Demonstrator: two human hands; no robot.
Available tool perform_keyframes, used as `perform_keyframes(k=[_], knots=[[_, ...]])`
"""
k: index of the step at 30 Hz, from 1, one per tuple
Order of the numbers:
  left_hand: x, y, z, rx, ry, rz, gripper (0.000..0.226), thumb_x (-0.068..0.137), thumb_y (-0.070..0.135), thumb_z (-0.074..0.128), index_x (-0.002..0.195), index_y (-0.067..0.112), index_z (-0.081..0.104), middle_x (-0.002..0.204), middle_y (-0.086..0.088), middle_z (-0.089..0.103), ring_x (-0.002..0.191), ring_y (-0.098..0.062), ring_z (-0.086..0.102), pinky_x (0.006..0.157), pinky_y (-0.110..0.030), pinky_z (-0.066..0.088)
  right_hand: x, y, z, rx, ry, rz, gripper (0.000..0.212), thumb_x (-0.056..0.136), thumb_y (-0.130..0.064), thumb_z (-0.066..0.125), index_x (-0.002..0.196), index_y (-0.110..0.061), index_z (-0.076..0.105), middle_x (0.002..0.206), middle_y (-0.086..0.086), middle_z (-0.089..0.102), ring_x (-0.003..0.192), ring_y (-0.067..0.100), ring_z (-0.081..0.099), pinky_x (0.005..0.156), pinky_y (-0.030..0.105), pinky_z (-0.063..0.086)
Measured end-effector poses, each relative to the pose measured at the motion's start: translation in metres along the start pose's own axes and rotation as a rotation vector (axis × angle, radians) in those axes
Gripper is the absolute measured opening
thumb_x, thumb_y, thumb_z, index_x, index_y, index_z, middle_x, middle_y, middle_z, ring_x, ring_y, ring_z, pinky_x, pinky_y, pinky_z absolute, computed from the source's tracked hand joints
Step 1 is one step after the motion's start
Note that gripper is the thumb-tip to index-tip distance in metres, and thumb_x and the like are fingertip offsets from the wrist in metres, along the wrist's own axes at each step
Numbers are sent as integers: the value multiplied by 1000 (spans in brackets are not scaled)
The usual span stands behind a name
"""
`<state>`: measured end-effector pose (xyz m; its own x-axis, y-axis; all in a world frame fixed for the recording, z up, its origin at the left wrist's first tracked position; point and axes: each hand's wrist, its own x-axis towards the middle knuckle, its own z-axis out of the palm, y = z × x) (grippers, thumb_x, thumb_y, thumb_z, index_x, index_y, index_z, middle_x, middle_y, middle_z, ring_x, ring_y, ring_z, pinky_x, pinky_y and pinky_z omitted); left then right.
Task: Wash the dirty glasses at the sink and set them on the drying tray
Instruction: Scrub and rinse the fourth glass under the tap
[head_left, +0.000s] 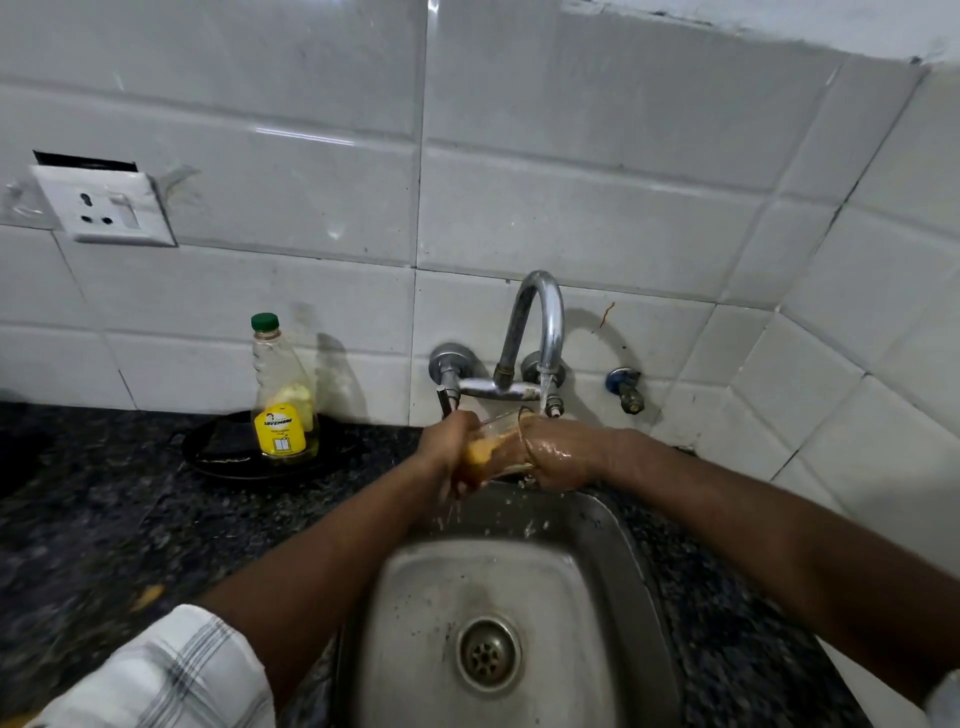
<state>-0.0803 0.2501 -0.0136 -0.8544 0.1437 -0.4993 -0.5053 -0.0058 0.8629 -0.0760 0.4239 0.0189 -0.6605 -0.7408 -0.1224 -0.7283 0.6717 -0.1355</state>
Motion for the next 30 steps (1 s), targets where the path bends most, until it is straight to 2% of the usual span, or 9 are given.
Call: perform_keyframes(k=[5, 8, 10, 16, 21, 23, 26, 28, 30], knots=[[-2, -12, 5, 61, 232, 617, 26, 98, 26, 59, 87, 5, 69, 80, -8, 68, 77, -26, 65, 55, -21, 50, 0, -4, -7, 466, -44, 183, 48, 76, 6, 62, 118, -17, 66, 110, -5, 68, 103, 5, 65, 92, 24, 52], [0, -5, 1, 94, 139, 293, 33, 100, 32, 49, 92, 4, 66, 76, -12, 68, 58, -23, 60, 43, -23, 42, -1, -4, -6, 241, -55, 111, 56, 82, 5, 59, 130, -23, 61, 117, -11, 63, 98, 1, 60, 92, 16, 48], [-4, 1, -3, 110, -24, 16, 35, 99, 37, 44, 100, 7, 61, 86, -18, 68, 56, -25, 60, 42, -23, 41, 0, -4, -2, 88, -37, 29, 56, 85, 2, 60, 129, -32, 59, 127, -7, 61, 111, 7, 59, 99, 29, 50], [-3, -8, 6, 146, 309, 645, 28, 98, 27, 56, 85, 7, 70, 79, -6, 68, 78, -27, 65, 64, -31, 51, -1, 4, -7, 543, -69, 189, 50, 82, 5, 66, 112, -34, 54, 106, -10, 61, 96, 7, 62, 83, 21, 53], [-7, 6, 1, 66, 38, 32, 33, 95, 37, 47, 95, 7, 62, 77, -15, 67, 51, -25, 58, 40, -22, 38, -2, -4, -3, 290, -34, 136, 63, 80, 10, 57, 127, -33, 60, 112, -14, 64, 100, 4, 61, 93, 26, 52], [-4, 1, 1, 32, 85, 168, 31, 97, 40, 52, 93, 11, 62, 84, -14, 68, 61, -28, 62, 43, -27, 44, -1, -5, -5, 341, -33, 156, 62, 81, 10, 58, 126, -33, 59, 112, -13, 63, 100, 5, 62, 90, 22, 51], [-5, -17, 4, 63, 271, 697, 22, 95, 28, 61, 83, 12, 68, 86, -12, 69, 83, -31, 66, 68, -41, 56, 2, 2, -11, 461, -67, 194, 49, 82, 10, 64, 116, -24, 55, 101, -12, 60, 94, 4, 62, 77, 16, 50], [-1, -13, 5, 66, 265, 581, 26, 91, 31, 60, 84, 8, 70, 85, -17, 71, 74, -28, 65, 64, -43, 55, 0, 0, -14, 419, -63, 192, 42, 85, 4, 64, 121, -18, 58, 104, -7, 63, 101, 14, 63, 82, 21, 53], [-2, -2, 1, 14, 115, 188, 33, 92, 36, 54, 93, 7, 67, 85, -20, 70, 59, -27, 60, 43, -33, 46, 1, -9, -13, 311, -29, 149, 37, 88, 0, 61, 120, -19, 66, 111, -5, 67, 103, 8, 62, 91, 25, 52]])
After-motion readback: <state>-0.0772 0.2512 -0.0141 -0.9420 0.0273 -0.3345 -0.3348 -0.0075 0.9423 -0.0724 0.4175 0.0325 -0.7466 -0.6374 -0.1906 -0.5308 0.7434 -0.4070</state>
